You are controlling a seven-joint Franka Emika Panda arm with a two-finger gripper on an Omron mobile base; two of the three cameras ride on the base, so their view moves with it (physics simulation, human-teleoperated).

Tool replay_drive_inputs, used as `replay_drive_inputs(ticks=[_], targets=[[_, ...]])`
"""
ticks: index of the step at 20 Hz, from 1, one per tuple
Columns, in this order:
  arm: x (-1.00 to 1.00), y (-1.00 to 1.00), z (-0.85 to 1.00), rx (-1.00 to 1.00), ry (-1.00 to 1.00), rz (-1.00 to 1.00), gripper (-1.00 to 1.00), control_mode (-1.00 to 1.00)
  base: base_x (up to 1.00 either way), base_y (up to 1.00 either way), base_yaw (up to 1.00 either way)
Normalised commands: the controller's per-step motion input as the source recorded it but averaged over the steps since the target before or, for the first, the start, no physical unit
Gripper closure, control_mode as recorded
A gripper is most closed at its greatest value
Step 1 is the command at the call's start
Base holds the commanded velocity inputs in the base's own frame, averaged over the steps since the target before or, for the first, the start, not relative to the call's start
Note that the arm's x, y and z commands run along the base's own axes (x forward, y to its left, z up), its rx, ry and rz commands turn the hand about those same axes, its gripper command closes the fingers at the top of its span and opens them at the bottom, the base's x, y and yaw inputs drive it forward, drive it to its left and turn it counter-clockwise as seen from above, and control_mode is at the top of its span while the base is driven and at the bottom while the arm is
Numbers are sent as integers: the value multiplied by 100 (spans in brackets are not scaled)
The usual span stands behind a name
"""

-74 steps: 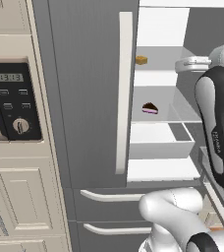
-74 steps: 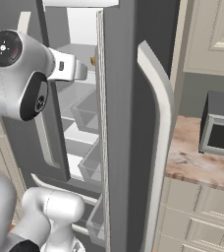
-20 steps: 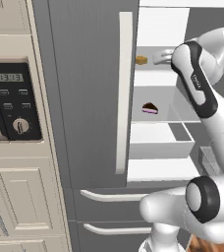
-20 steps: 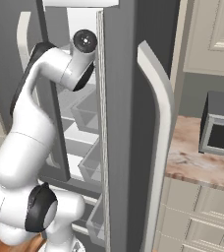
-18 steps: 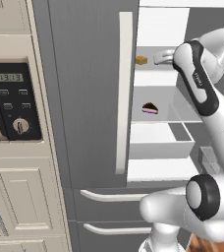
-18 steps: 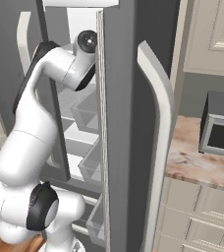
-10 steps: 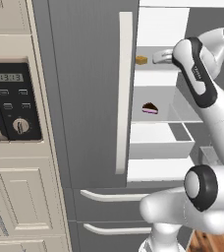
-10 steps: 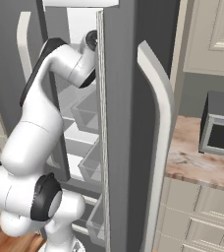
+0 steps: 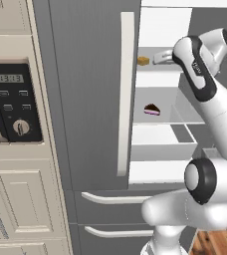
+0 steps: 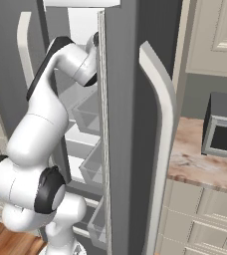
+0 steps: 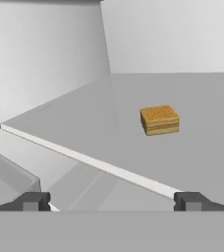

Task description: Take the cakes from the fridge and place them on the empty tray on the dining counter.

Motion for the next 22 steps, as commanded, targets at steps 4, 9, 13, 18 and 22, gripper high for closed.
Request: replay_drive_inputs(ticks=[4,9,13,18,22], targets=[[18,0,-10,-3,0,0,-100,-100,0,0,0],[18,1,-5,-3,0,0,-100,-100,0,0,0],[12,7,0,-3,0,0,-100,-100,0,0,0],[13,13,0,-4,0,0,-100,-100,0,0,0],[15,1,-2,-2,0,0,-100,-100,0,0,0]])
